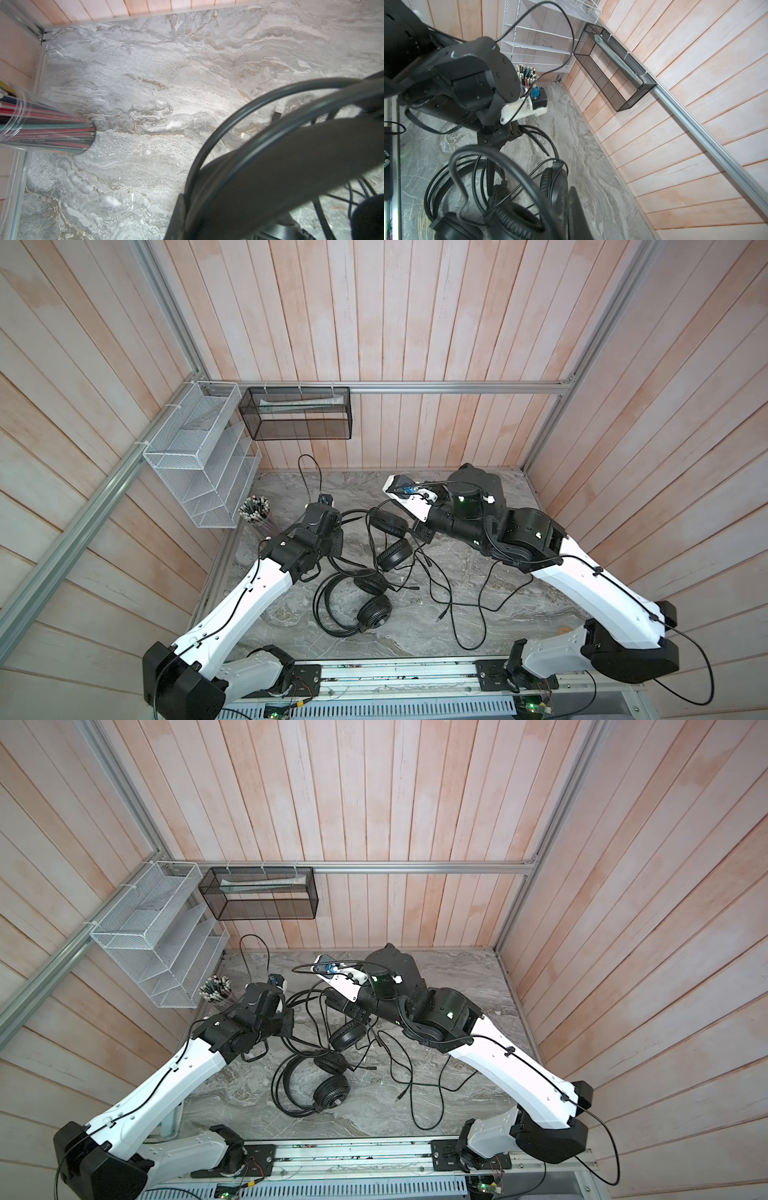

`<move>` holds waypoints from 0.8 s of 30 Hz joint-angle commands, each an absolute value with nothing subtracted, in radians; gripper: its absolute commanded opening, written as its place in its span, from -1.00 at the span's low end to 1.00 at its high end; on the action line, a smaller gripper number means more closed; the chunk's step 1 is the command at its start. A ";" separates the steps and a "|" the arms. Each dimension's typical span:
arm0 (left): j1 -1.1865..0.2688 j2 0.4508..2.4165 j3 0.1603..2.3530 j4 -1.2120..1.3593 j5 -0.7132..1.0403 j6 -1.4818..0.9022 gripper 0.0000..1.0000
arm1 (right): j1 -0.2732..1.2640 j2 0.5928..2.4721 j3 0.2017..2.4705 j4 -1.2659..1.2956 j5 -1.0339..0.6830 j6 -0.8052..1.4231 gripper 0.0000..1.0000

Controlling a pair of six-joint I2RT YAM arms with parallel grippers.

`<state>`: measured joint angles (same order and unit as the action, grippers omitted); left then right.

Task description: Wrap the headphones

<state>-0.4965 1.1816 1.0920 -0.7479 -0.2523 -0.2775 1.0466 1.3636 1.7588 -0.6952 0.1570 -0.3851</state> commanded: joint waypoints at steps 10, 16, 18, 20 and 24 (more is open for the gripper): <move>-0.463 1.107 1.126 -0.678 -0.174 -0.317 -1.00 | 0.967 1.261 1.605 -0.622 0.126 -0.354 -1.00; -0.465 1.120 1.123 -0.678 -0.122 -0.310 -1.00 | 0.959 1.299 1.652 -0.616 0.112 -0.369 -1.00; -0.465 1.124 1.121 -0.674 -0.108 -0.308 -1.00 | 0.957 1.322 1.668 -0.616 0.103 -0.378 -1.00; -0.468 1.133 1.118 -0.672 -0.084 -0.302 -1.00 | 0.957 1.349 1.691 -0.617 0.086 -0.380 -1.00; -0.507 1.163 1.119 -0.671 -0.090 -0.298 -1.00 | 0.957 1.415 1.745 -0.620 0.074 -0.390 -1.00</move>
<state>-0.4824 1.1519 1.0920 -0.7406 -0.1337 -0.2878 0.9604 1.3823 1.7012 -0.6342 0.1009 -0.3752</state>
